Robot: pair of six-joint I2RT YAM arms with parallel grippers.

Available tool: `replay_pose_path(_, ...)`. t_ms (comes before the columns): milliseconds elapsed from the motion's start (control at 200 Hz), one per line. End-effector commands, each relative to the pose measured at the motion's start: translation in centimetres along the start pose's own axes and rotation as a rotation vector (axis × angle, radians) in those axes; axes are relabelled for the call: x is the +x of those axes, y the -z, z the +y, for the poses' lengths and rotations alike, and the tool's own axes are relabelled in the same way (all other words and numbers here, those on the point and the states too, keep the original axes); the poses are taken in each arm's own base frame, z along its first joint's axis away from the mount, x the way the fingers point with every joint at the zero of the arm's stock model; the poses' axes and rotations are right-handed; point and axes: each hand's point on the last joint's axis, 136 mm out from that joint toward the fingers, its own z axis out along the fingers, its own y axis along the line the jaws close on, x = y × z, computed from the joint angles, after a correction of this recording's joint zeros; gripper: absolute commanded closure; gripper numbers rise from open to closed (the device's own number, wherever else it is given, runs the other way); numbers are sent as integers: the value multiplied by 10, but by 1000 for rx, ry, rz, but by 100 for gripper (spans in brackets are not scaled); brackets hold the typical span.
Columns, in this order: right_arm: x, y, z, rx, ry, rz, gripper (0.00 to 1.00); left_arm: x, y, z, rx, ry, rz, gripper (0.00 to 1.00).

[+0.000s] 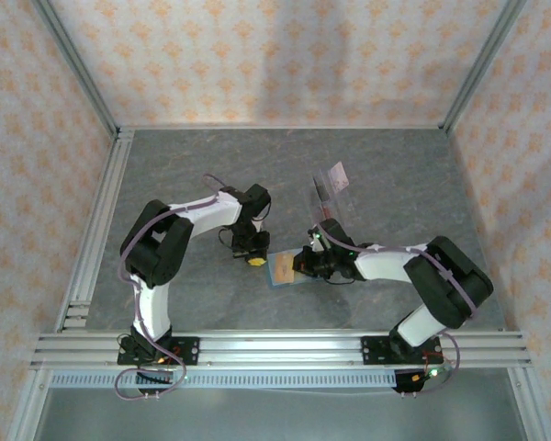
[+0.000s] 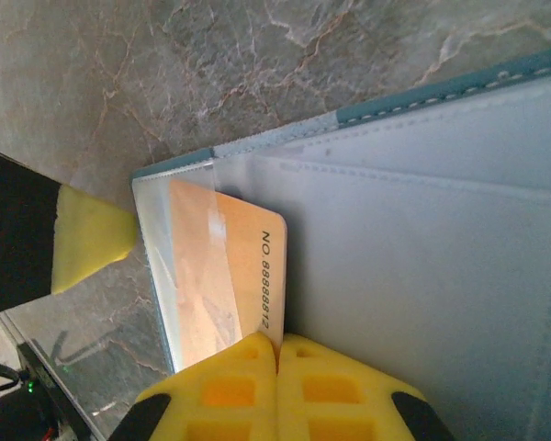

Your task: Put the credit cards into the card holder

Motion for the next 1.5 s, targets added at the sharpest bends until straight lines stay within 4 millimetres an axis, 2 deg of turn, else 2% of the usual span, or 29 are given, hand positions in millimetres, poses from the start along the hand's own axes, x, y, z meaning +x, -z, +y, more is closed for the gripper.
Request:
replay_pose_path(0,-3,-1,-27,120,-35,-43,100,4,-4,1,-11,-25,24,93)
replay_pose_path(335,10,-11,-22,155,86,139,100,5,-13,9,-36,-19,41,93)
replay_pose_path(766,7,-7,-16,173,184,283,100,7,-20,15,-53,-14,48,93)
replay_pose_path(1226,-9,-12,4,114,184,277,100,6,-21,12,-48,-15,44,93)
replay_pose_path(1491,-7,-16,16,89,191,277,100,6,-23,9,-48,-18,45,93)
